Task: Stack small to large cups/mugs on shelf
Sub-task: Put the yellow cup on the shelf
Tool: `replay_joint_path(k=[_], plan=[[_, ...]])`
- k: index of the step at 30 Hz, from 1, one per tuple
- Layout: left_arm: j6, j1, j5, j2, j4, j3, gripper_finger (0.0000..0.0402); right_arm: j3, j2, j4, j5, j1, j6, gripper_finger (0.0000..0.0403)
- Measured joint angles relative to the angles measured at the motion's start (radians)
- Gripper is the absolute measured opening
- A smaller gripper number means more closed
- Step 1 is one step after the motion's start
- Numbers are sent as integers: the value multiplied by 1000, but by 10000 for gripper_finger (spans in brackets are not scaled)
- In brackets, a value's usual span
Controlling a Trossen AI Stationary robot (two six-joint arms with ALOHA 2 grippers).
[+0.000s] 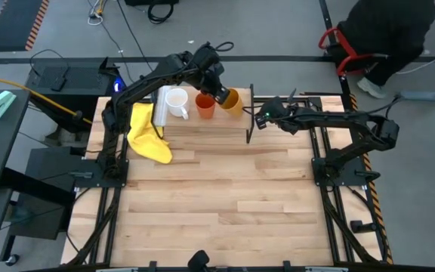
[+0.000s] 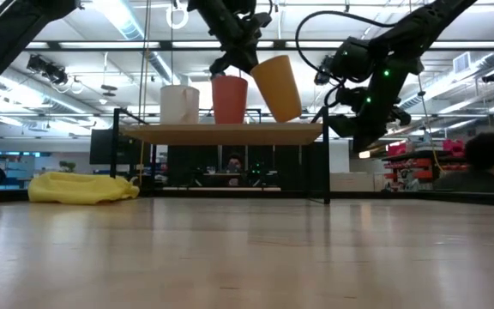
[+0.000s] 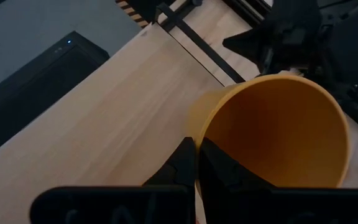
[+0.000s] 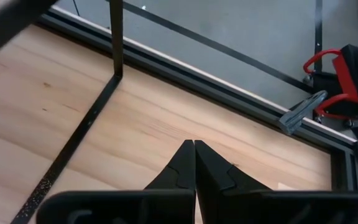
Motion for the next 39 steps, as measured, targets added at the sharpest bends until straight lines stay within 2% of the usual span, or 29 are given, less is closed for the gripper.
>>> replay_joint_path(k=[13,22,30,37,39], plan=[[4,0,-1,0,-14,0,10,-1,-117,-51,3,0,-5,3],[6,0,-1,0,-23,0,10,-1,-297,-68,1,21,-43,2],[6,-1,-1,0,-24,0,10,-1,-409,139,-158,88,-168,1],[7,-2,-1,0,-32,0,10,-1,-365,240,-406,71,-196,1],[14,-4,-2,0,-32,0,10,-1,-343,257,-445,70,-201,1]])
